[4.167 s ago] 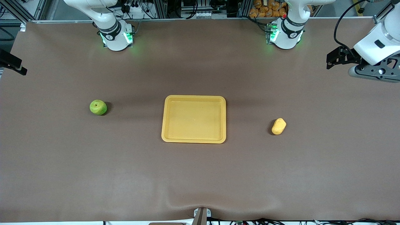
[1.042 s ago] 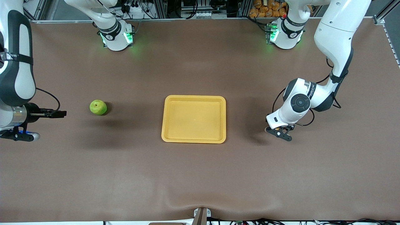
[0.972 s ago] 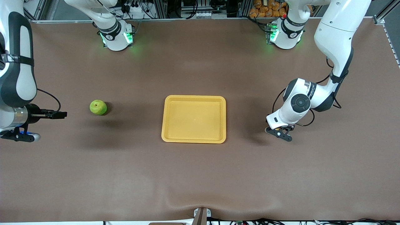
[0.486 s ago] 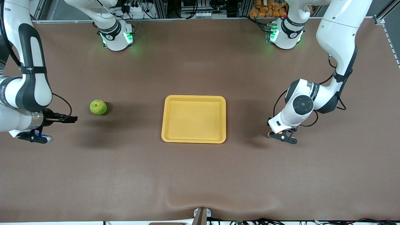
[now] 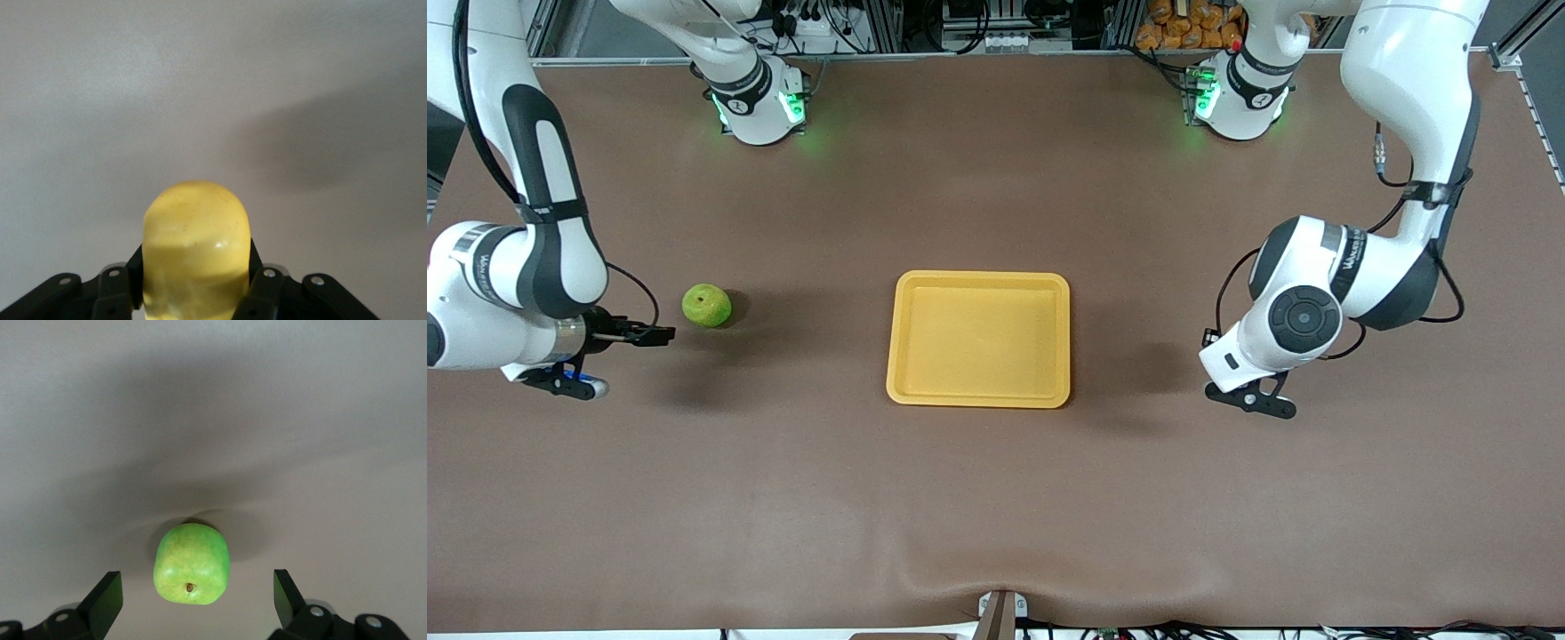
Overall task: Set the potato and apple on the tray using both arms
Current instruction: 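Carry the potato onto the tray with the left gripper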
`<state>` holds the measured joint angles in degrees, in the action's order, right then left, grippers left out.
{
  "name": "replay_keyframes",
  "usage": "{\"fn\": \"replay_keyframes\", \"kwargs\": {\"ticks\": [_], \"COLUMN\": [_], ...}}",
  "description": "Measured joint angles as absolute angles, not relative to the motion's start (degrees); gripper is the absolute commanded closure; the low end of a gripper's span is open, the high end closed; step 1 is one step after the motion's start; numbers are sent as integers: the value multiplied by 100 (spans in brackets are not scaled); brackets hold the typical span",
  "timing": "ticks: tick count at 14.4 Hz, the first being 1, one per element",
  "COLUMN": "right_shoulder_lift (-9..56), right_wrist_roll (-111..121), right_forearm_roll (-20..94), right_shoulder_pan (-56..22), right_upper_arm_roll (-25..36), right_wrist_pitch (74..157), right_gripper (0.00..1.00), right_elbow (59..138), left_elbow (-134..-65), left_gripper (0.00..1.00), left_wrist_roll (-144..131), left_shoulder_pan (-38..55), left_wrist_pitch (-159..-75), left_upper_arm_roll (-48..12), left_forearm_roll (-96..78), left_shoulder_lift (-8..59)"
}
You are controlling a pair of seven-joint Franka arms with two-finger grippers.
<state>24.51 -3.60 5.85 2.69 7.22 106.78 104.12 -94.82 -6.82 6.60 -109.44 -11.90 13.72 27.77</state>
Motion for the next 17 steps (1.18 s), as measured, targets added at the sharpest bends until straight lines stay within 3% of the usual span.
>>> {"fn": "replay_keyframes", "kwargs": {"ticks": [3, 10, 17], "right_shoulder_lift": [2447, 2310, 2138], "right_wrist_roll": [-993, -1245, -1298], "right_forearm_roll": [592, 592, 592], "right_shoulder_pan": [158, 22, 16], "right_upper_arm_roll": [672, 666, 661], "right_wrist_pitch": [10711, 11366, 12108], "right_gripper": [0, 0, 0], "right_elbow": [10540, 11254, 11999], "left_elbow": [-9333, -9306, -9061], "left_gripper": [100, 100, 100], "left_wrist_roll": [-999, -3591, -5685], "left_shoulder_pan": [659, 846, 2248], "left_wrist_pitch": [-10686, -10557, -11232], "left_upper_arm_roll": [-1387, -2560, -2581], "left_forearm_roll": [1078, 1029, 1302], "left_shoulder_lift": [2704, 2665, 3268]}}
